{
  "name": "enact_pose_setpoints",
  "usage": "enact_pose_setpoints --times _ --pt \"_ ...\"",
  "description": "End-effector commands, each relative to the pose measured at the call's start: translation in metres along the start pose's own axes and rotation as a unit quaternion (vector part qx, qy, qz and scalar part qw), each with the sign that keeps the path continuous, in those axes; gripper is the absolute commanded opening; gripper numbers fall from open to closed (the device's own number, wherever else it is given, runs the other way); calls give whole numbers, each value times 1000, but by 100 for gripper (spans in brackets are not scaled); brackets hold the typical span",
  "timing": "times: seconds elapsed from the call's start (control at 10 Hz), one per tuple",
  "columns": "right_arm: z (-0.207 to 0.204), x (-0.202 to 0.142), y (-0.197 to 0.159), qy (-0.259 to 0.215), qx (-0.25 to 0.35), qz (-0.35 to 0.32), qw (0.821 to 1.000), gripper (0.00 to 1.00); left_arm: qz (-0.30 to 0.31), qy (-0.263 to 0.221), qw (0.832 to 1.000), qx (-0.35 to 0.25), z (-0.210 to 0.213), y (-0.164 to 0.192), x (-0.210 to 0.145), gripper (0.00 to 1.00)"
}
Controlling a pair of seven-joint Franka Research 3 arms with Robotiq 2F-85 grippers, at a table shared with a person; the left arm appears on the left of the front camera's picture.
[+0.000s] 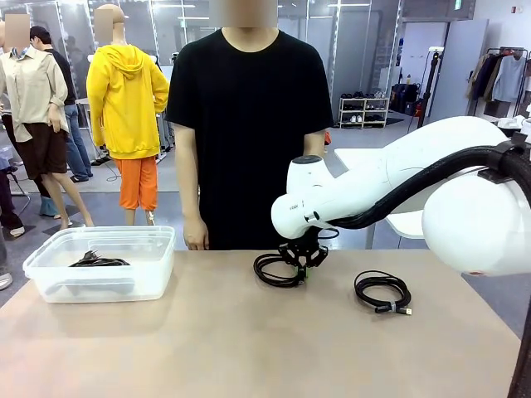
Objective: Organize and store the cables.
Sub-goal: Place the USB Extension Cable into the Organizing box.
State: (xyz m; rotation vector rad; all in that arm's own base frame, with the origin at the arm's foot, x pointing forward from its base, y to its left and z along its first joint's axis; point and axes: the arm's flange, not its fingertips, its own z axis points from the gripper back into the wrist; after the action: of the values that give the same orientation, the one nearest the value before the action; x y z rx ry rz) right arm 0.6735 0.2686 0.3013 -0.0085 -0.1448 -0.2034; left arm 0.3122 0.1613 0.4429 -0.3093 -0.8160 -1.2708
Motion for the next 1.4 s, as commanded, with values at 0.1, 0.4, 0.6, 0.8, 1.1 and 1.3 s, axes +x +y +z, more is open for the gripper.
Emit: enact_pose_setpoints --times 0.1,0.4,0.6,0.8,1.1,1.3 --pt "-9 -5 -3 -4 -11 -15 1000 0 -7 -1 1000 3 0 -2 0 100" --pt "38 -17 -8 5 -4 15 1000 0 -7 -1 1000 3 0 -2 0 100" --pt "85 -36 -6 0 35 46 998 0 -7 -1 1000 3 0 -2 0 100" --pt "101 -62 1 -12 40 57 998 0 -7 -1 1000 3 0 -2 0 100" --pt "109 -130 24 -13 79 61 995 0 -7 -1 1000 3 0 -2 0 100" --pt "97 -182 43 -27 78 50 995 0 -7 -1 1000 3 0 -2 0 100"
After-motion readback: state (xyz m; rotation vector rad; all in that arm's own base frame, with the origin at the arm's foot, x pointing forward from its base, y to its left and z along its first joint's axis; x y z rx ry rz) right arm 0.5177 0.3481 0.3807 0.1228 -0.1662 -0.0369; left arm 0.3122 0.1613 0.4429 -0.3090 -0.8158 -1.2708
